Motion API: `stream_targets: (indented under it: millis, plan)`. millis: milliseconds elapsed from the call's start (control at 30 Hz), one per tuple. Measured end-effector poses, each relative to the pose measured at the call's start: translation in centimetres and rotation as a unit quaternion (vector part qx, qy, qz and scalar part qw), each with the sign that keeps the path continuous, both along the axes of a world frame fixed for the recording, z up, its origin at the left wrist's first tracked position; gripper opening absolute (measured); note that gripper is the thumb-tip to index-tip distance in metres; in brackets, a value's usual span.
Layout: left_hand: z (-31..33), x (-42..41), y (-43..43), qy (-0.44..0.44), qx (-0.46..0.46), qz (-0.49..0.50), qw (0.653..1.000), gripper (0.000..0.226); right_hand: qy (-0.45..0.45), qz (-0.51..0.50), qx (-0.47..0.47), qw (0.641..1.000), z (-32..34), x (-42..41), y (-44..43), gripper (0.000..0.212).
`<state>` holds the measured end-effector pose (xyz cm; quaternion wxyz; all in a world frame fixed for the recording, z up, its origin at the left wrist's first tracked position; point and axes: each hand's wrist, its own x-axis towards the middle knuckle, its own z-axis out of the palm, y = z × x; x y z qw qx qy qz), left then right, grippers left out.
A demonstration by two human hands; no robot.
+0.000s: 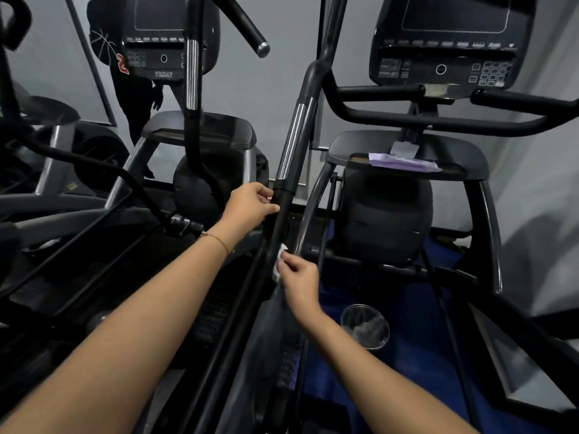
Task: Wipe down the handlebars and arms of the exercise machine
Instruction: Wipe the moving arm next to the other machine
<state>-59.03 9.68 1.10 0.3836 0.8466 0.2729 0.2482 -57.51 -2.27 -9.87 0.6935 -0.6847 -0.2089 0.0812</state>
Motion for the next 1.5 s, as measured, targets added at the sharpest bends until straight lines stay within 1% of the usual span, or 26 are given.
stream_targets:
  millis: [67,133,200,267,367,433,500,567,633,700,767,833,900,933,1000,1067,1167,1233,1333,1367,1433,1500]
  plan:
    - [0.0,0.1,0.1,0.000,-0.007,-0.006,1.000,0.026,-0.001,-0.024,0.037,0.999,1.8,1.0,0.6,0.022]
    - [0.0,0.0,0.1,0.001,-0.019,-0.008,1.000,0.025,0.022,-0.038,0.069,0.997,4.0,2.5,1.4,0.026]
    - [0.0,0.1,0.1,0.003,-0.032,-0.008,0.999,0.025,0.031,-0.036,0.060,0.997,4.8,3.0,1.8,0.025]
    - [0.1,0.2,0.1,0.012,-0.033,-0.005,0.999,0.028,0.035,-0.017,0.062,0.997,4.2,1.8,1.2,0.015]
    - [0.4,0.4,0.3,0.030,-0.017,-0.002,0.999,0.030,0.059,0.041,0.022,0.997,1.8,-1.5,-1.2,0.027]
    - [0.5,0.3,0.3,0.055,-0.014,-0.016,0.998,0.037,0.067,0.080,0.002,0.994,0.9,-2.6,-2.2,0.035]
    - [0.5,-0.3,0.0,0.079,-0.005,-0.038,0.996,0.047,0.097,0.060,0.004,0.993,1.8,-1.8,-1.5,0.026]
    - [0.3,-1.1,-0.6,0.100,0.018,-0.049,0.994,0.056,0.154,0.041,0.039,0.986,3.1,-0.5,-0.4,0.025]
    - [-0.2,-1.7,-0.9,0.112,0.010,-0.043,0.993,0.059,0.216,0.044,0.064,0.973,3.3,-0.7,-0.1,0.019]
    - [-1.1,-2.3,-1.0,0.120,-0.054,-0.035,0.991,0.056,0.251,0.055,0.052,0.965,1.9,-2.4,-1.0,0.010]
    - [-2.0,-3.1,-0.8,0.133,-0.125,-0.036,0.983,0.052,0.298,0.099,0.069,0.947,0.6,-4.4,-2.3,0.015]
    - [-2.8,-3.9,-0.7,0.136,-0.176,-0.042,0.974,0.047,0.384,0.113,0.118,0.909,0.2,-4.4,-2.4,0.019]
    - [-3.2,-4.7,-0.7,0.134,-0.193,-0.043,0.971,0.040,0.459,0.083,0.170,0.868,0.6,-2.8,-1.2,0.019]
    - [-3.3,-4.9,-0.8,0.133,-0.192,-0.042,0.971,0.037,0.483,0.073,0.200,0.849,0.9,-1.9,-0.4,0.019]
    - [-3.4,-4.9,-0.8,0.135,-0.180,-0.037,0.974,0.032,0.497,0.069,0.225,0.835,1.6,-1.4,0.2,0.021]
    - [-3.5,-4.8,-0.8,0.138,-0.180,-0.034,0.973,0.029,0.505,0.095,0.223,0.829,1.5,-2.0,-0.6,0.024]
    - [-3.6,-4.6,-0.7,0.133,-0.194,-0.033,0.971,0.028,0.506,0.110,0.179,0.836,0.9,-3.1,-2.8,0.023]
    - [-3.6,-4.6,-0.7,0.125,-0.200,-0.036,0.971,0.026,0.508,0.109,0.165,0.838,1.2,-2.6,-2.6,0.020]
    - [-3.6,-4.8,-1.0,0.123,-0.188,-0.041,0.974,0.019,0.515,0.100,0.185,0.831,1.8,-1.8,-1.1,0.020]
    - [-3.5,-4.9,-1.1,0.123,-0.186,-0.042,0.974,0.020,0.519,0.102,0.188,0.827,1.8,-2.1,-1.0,0.021]
    - [-3.4,-5.3,-1.3,0.127,-0.205,-0.048,0.969,0.035,0.521,0.126,0.181,0.825,1.5,-3.3,-1.8,0.023]
    - [-3.1,-5.9,-1.4,0.154,-0.216,-0.061,0.962,0.048,0.517,0.153,0.159,0.827,1.3,-4.4,-3.5,0.023]
